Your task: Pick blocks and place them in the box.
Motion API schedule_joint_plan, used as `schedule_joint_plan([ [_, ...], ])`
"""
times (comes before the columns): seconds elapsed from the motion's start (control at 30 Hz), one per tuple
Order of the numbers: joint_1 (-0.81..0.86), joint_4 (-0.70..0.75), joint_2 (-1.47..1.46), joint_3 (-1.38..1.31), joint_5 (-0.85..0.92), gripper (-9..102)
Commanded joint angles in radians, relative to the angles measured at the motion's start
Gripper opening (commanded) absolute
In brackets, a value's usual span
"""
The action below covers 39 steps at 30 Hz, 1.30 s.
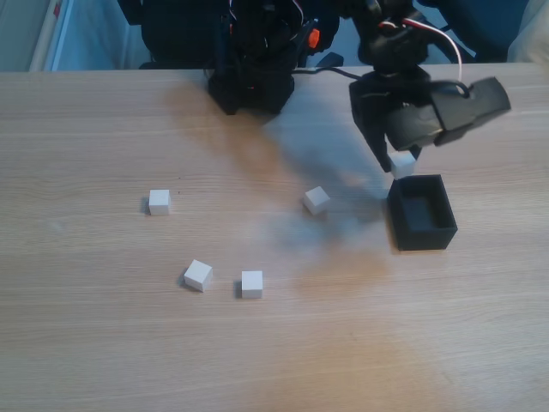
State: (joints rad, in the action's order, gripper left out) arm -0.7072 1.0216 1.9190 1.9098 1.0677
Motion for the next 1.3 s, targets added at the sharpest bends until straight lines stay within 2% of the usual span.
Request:
schedule_joint_plan([
  [0.0, -0.012, -0.008, -0.035, -0.074, -0.005, 2],
  [0.23, -0.048, -0.015, -0.117, -0.176, -0.028, 5],
  [0.4, -0.072, -0.017, -0.155, -0.253, -0.077, 16],
  [0.6, -0.032, 0.005, -0.144, -0.245, -0.060, 18],
  [0.83, 0.156, 0.023, 0.066, 0.029, 0.063, 14],
  [1.07, 0.394, 0.112, 0.307, 0.331, 0.149, 21],
  [1.27, 0.440, 0.097, 0.391, 0.460, 0.178, 23],
])
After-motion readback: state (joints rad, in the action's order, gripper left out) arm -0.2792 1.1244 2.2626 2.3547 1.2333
